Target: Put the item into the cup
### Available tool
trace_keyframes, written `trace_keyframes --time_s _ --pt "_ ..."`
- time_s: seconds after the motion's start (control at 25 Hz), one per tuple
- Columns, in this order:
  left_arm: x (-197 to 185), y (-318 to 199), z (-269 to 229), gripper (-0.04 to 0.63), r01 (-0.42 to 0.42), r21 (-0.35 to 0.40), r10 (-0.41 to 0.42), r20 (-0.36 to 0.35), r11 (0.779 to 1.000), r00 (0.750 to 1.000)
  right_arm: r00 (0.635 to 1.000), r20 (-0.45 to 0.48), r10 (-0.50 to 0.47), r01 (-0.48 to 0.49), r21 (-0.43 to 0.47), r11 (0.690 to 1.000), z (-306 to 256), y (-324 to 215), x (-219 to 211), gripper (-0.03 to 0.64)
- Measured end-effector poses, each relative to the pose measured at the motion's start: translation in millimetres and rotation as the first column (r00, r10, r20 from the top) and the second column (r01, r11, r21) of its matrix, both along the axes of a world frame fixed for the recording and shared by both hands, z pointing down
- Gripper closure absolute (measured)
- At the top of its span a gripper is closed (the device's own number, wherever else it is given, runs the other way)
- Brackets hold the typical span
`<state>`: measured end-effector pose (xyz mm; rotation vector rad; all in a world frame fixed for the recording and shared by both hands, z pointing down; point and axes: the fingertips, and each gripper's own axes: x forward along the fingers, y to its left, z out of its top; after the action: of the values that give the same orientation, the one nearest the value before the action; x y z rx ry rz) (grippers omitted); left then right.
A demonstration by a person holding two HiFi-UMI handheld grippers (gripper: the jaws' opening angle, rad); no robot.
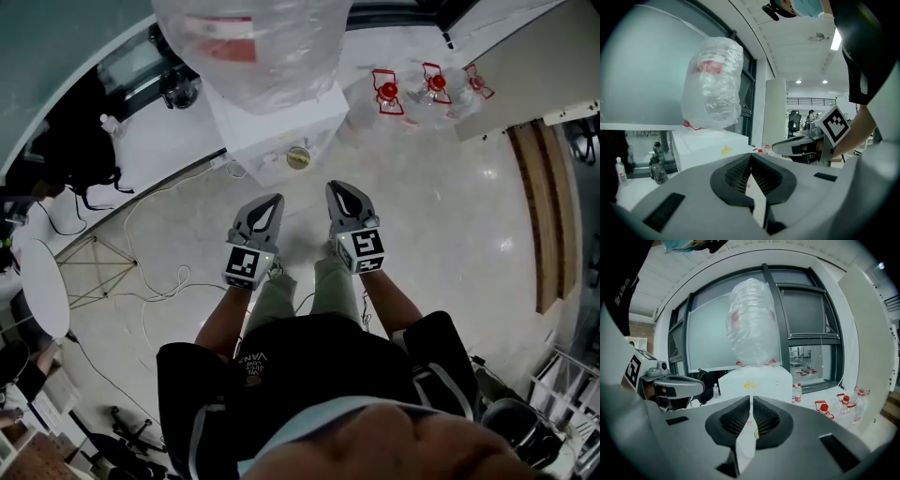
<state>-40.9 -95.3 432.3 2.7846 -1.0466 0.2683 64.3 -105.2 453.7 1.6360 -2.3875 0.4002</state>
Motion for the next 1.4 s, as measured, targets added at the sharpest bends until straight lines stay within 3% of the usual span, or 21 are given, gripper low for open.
trace_keyframes --time_s 0.36,0.72,1.4 --pt "-26 20 -63 0.575 0.034 0.026 -0.035 0.012 0.999 0.999 1.000 -0.020 0.008 -0.007 0.056 0.998 -69 19 2 0.565" --pt "-43 38 -112 0.575 0.062 0.085 -0.062 -0.003 0.994 0.998 0.999 0.001 0.049 -0.049 0.056 0.997 -98 50 8 0.565" --pt "-55 49 -127 0.575 0.132 0.088 -0.132 -0.009 0.987 0.991 0.999 0.006 0.033 -0.033 0.049 0.998 -115 63 18 0.565"
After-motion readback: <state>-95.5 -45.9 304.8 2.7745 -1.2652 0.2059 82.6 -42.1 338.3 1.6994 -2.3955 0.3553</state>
